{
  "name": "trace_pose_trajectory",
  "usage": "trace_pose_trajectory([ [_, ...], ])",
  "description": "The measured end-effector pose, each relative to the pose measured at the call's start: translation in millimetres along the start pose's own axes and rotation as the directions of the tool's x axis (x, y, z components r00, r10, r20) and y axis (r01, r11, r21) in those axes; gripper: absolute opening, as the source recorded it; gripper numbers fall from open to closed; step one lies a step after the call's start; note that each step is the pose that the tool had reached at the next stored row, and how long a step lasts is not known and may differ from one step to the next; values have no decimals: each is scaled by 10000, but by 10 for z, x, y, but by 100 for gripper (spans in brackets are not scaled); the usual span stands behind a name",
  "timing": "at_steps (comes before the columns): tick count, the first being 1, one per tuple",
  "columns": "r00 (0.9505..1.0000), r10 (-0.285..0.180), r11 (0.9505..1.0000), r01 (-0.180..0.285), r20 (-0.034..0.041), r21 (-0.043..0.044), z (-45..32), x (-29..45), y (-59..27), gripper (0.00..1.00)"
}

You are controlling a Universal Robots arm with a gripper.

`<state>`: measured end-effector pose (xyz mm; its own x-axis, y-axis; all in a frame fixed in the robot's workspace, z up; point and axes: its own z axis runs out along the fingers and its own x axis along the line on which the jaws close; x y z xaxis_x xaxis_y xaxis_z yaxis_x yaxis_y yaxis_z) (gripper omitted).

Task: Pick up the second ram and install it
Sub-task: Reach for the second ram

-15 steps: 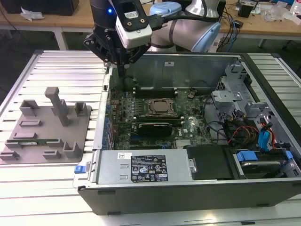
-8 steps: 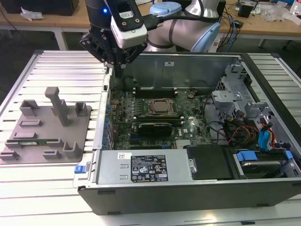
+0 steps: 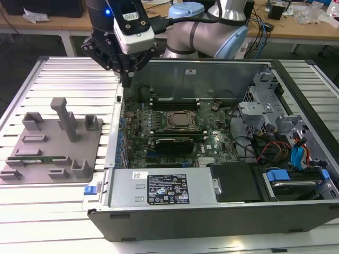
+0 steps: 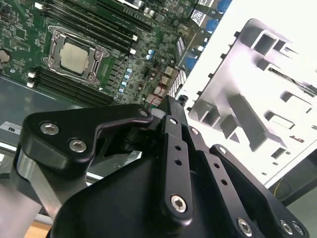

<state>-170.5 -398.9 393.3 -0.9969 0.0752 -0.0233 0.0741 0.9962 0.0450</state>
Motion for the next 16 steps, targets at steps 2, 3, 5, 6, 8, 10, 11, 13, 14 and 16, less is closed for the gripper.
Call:
trace_pose_trajectory([
  [2, 10000, 1, 10000, -1, 0, 0, -1, 36, -3, 8],
  [3, 10000, 1, 10000, -1, 0, 0, -1, 47, -4, 8],
  [5, 10000, 1, 10000, -1, 0, -1, -2, 95, -7, 8],
  [6, 10000, 0, 10000, 0, 0, -1, -2, 117, -9, 8],
  [8, 10000, 0, 10000, 0, 0, -1, -4, 169, -13, 8],
  [10, 10000, 0, 10000, 0, 1, -1, -4, 193, -14, 8],
  [11, 10000, 1, 10000, -1, 1, -2, -4, 199, -15, 8],
  [13, 10000, 1, 10000, -1, 0, -1, -5, 232, -17, 8],
  [14, 10000, 1, 10000, -1, 0, -1, -5, 244, -18, 8],
  [16, 10000, 1, 10000, -1, 1, -1, -5, 291, -22, 8],
])
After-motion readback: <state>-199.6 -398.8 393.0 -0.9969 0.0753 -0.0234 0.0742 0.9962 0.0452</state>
